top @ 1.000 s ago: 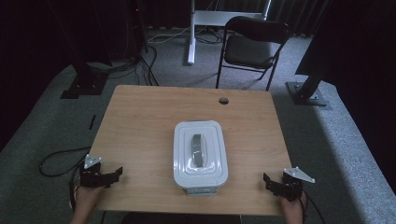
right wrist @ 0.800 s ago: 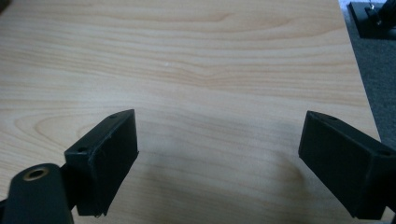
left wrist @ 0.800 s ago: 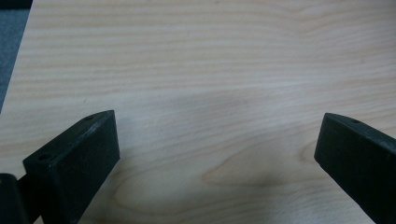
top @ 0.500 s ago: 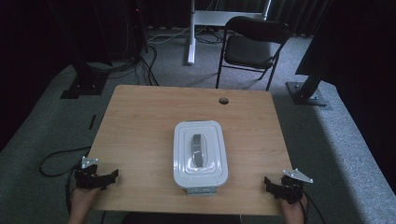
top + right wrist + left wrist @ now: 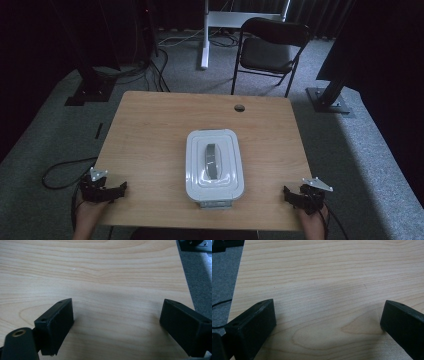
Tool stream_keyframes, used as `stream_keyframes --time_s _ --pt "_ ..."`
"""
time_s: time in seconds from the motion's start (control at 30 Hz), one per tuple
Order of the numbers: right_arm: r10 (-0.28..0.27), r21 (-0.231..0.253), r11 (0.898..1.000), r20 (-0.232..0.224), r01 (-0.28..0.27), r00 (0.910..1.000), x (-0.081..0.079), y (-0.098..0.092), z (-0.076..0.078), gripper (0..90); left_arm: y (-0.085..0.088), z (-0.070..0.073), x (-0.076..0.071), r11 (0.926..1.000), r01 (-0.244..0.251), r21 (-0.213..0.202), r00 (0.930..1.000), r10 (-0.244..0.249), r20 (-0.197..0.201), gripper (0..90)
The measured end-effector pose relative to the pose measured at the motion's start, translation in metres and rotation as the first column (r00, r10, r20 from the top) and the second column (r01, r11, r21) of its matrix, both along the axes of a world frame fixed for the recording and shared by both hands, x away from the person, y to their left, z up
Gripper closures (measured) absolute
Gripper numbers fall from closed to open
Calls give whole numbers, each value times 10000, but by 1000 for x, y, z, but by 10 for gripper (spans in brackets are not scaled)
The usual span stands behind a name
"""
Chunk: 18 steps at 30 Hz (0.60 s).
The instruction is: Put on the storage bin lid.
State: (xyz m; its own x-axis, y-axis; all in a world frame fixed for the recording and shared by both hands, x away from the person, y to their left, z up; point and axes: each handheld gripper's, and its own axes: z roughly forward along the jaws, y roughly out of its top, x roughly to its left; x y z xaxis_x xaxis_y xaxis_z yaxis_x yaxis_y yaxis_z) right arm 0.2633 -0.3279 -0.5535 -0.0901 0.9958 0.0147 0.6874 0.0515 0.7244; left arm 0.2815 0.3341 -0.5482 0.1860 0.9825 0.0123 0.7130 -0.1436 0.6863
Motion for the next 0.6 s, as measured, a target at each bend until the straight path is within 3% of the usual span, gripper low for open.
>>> stream_keyframes --time_s 0.6 --pt "-88 16 10000 -5 88 10000 6 2 0 111 1 0 7 9995 -305 -7 9995 305 4 5"
